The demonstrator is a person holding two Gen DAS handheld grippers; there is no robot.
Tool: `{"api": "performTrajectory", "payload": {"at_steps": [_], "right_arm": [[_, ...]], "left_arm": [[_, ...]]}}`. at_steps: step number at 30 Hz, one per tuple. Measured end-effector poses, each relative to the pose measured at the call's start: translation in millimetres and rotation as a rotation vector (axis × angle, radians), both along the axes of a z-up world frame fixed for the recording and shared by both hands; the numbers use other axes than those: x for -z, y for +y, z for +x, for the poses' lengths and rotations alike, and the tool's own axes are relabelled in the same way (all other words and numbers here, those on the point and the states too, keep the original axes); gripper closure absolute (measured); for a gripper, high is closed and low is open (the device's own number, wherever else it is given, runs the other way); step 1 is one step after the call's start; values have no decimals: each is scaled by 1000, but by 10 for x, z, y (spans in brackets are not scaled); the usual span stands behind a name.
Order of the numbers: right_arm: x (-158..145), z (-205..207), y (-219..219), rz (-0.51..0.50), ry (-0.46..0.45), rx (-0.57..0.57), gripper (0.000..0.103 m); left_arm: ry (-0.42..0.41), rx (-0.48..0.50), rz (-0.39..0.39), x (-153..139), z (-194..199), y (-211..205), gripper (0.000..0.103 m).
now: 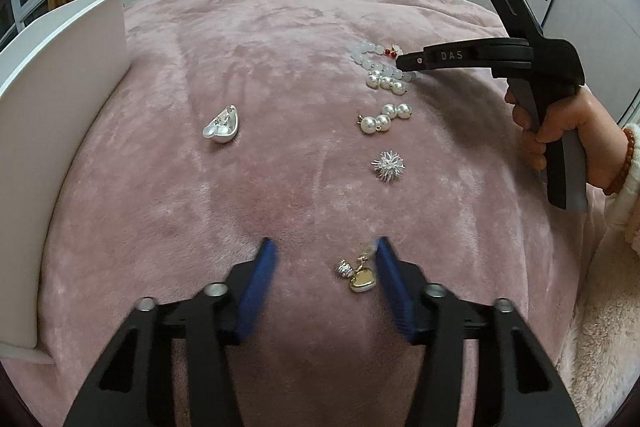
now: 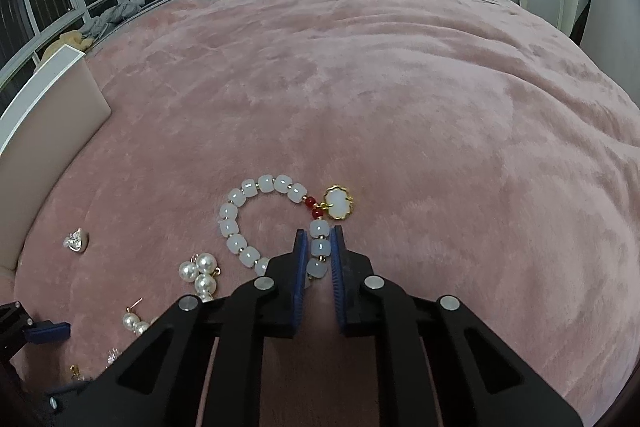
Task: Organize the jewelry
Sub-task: 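Grasp the white pearl bracelet with the right tool while the left tool grasps the gold heart earring, then carry the pearl bracelet and gold earring over the white box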
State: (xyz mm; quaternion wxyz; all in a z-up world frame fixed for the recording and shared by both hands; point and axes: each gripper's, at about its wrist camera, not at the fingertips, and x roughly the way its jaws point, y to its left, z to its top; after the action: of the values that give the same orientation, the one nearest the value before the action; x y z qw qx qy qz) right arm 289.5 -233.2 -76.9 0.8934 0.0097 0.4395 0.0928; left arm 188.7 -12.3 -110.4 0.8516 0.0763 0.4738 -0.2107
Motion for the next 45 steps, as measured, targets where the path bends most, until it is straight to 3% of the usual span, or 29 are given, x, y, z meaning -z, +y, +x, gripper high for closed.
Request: {"api": "performTrajectory", "payload": {"at_steps": [8, 11, 23, 38, 45], "right_arm": [[-82, -102, -45, 20, -9, -4, 92], [-129, -158, -58, 20, -13, -6, 92], [-465, -379, -183, 26, -64, 6, 92], [-1076, -652, -119, -3, -184, -31, 92], [-1432, -723, 84, -5, -253, -74, 92]], "left_arm": [[25, 15, -32, -20, -41, 28, 81], [50, 22, -66, -25, -58, 51, 82], [19, 38, -70, -172, -220, 16, 82], [-38, -26, -132, -553, -336, 255, 82], [-91, -42, -145, -867, -344, 384, 82]]}}
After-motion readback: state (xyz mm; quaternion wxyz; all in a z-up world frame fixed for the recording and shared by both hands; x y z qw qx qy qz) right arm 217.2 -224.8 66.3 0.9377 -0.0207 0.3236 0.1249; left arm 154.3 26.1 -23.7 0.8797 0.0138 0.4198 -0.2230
